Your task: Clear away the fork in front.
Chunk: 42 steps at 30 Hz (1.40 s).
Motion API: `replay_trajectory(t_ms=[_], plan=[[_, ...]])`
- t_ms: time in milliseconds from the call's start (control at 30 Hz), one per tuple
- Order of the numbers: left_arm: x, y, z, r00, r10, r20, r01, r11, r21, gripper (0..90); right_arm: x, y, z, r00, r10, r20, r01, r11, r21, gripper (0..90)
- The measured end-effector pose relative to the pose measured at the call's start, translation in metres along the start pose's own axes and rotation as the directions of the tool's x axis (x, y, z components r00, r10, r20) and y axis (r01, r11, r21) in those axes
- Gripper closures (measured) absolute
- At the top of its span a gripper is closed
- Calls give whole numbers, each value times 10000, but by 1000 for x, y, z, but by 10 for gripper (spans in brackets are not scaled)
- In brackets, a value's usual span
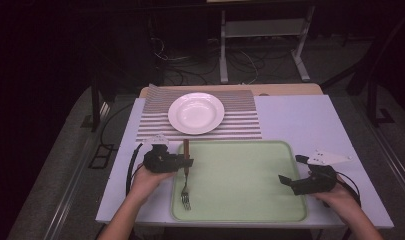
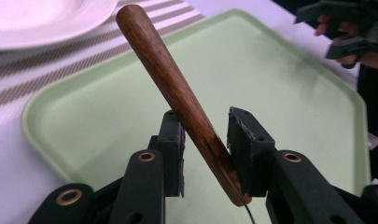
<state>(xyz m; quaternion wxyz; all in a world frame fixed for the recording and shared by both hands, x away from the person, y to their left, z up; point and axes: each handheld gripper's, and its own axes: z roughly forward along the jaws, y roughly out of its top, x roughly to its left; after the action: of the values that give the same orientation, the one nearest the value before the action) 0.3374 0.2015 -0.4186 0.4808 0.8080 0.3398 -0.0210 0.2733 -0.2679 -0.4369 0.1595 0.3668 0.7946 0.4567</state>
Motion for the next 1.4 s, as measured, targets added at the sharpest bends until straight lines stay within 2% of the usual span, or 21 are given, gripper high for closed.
replay_trajectory(t_ms=[133,333,500,533,733,767,800,900,933,967,1000,1133,1167,1200,1233,1267,1300,1333,1400], plan=[[4,-3,9,9996,-280,-104,283,9991,321,648,0,0,0,10000,8,-1,-8,10000,-6,31],[5,-5,20,9990,-173,-407,206,9964,820,641,0,0,1,10000,24,-37,-24,10000,30,31],[5,-6,22,9987,-144,-486,188,9956,923,630,0,0,2,10000,8,-63,-8,10000,39,32],[5,-6,22,9986,-121,-520,170,9954,940,603,0,0,2,10000,8,-65,-8,10000,42,31],[5,-5,22,9984,37,-568,9,9968,804,594,-1,0,1,10000,46,-66,-46,10000,25,31],[3,-5,21,9985,54,-549,-13,9972,741,609,-1,0,1,10000,53,-61,-53,10000,19,31],[0,-4,20,9985,228,-495,-197,9978,630,678,-1,0,1,10000,63,-64,-63,10000,13,31],[-5,-3,20,9984,417,-390,-393,9974,603,775,-1,0,2,10000,61,-55,-61,10000,13,31],[-8,-2,20,9980,563,-303,-543,9966,628,775,-1,0,2,10000,58,-54,-58,10000,18,31],[-12,-1,21,9974,686,-225,-670,9956,651,811,-1,0,2,10000,57,-52,-57,10000,18,31],[-15,0,22,9964,832,-152,-819,9941,706,886,-1,0,2,10000,58,-58,-58,10000,13,32],[-30,2,33,9901,1366,310,-1390,9851,1011,895,-1,0,1,10000,51,-44,-51,10000,22,32],[-30,2,33,9901,1366,310,-1390,9851,1011,895,-1,0,1,10000,51,-44,-51,10000,22,32],[-34,2,39,9874,1545,333,-1574,9802,1200,894,-1,0,1,10000,44,-25,-44,10000,21,32],[-34,2,39,9874,1545,333,-1574,9802,1200,894,-1,0,1,10000,44,-25,-44,10000,21,32],[-35,1,44,9857,1661,290,-1685,9754,1420,894,-2,0,1,10000,33,-20,-33,10000,25,31],[-35,1,44,9857,1661,290,-1685,9754,1420,894,-2,0,1,10000,33,-20,-33,10000,25,31],[-34,0,48,9850,1715,173,-1719,9703,1703,893,-2,0,2,10000,13,-1,-13,10000,54,32],[-32,-1,49,9855,1692,95,-1681,9694,1789,893,-1,0,1,10000,4,0,-4,10000,53,32]])
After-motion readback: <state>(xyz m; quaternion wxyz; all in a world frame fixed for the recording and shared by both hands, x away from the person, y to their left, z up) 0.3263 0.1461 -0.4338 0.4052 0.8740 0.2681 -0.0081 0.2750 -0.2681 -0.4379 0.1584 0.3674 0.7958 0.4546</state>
